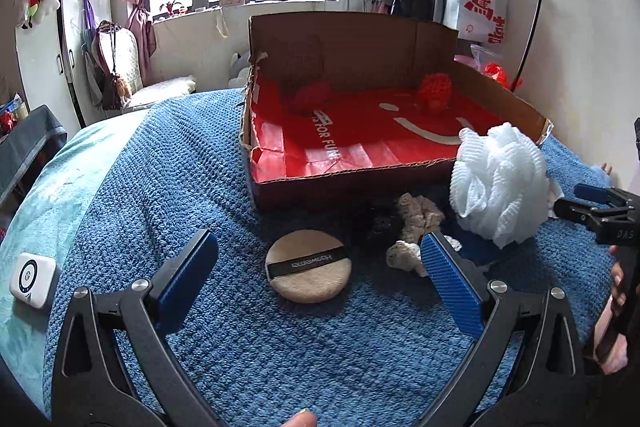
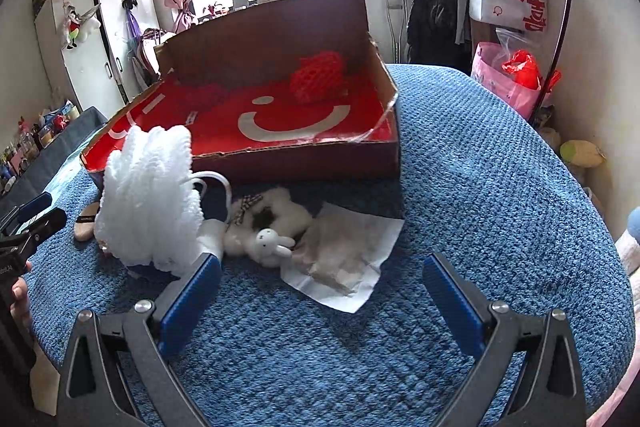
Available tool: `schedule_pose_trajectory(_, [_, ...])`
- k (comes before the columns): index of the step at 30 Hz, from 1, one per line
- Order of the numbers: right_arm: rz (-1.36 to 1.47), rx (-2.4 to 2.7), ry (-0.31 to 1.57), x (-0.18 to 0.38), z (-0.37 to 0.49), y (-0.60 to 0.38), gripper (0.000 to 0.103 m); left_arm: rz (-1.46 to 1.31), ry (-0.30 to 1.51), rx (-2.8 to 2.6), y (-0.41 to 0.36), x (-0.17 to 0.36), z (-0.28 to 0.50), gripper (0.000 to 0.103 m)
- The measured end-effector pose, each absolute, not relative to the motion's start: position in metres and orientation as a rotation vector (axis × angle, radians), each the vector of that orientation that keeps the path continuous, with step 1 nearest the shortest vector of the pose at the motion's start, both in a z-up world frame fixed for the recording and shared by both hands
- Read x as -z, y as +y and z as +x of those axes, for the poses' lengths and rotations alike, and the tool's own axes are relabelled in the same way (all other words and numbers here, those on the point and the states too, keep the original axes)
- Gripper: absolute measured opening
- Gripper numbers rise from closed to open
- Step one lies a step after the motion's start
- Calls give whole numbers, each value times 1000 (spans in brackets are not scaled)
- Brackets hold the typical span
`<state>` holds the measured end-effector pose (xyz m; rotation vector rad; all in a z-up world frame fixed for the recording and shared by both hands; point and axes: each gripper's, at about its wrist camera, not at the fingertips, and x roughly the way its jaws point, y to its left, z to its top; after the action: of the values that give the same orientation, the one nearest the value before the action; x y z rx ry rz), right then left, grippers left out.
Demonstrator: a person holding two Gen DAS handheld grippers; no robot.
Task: Organize soft objects
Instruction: 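Move both grippers back toward the remaining items beside the box, then grasp the beige powder puff with the left gripper while the right grasps the tissue, then carry the powder puff and tissue into the box with both grippers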
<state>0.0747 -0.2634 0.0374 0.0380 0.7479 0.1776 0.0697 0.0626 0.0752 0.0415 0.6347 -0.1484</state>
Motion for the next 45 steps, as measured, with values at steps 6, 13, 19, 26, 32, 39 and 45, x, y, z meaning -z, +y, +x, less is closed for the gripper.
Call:
schedule_pose_trajectory(6, [-50, -171, 826, -30, 91, -268, 103, 56, 718, 157, 76, -59, 85, 103])
schedule_pose_trajectory(13, [-96, -185, 862, -23, 107, -264, 93, 71, 770, 197, 74, -49, 95, 97])
schedule_pose_trajectory(19, [-106, -201, 842, -24, 107, -259, 79, 72, 828, 239, 69, -40, 101, 74])
schedule_pose_trajectory(26, [-107, -233, 818, -25, 103, -257, 49, 79, 844, 245, 66, -38, 100, 55])
schedule_pose_trajectory(32, [-90, -241, 778, -29, 96, -259, 22, 50, 817, 247, 70, -40, 94, 45])
schedule_pose_trajectory(39, [-51, -257, 701, -54, 87, -262, 22, 46, 758, 259, 67, -59, 84, 45])
schedule_pose_trajectory(45, [-49, -259, 705, -54, 87, -261, 22, 46, 739, 263, 67, -66, 81, 45])
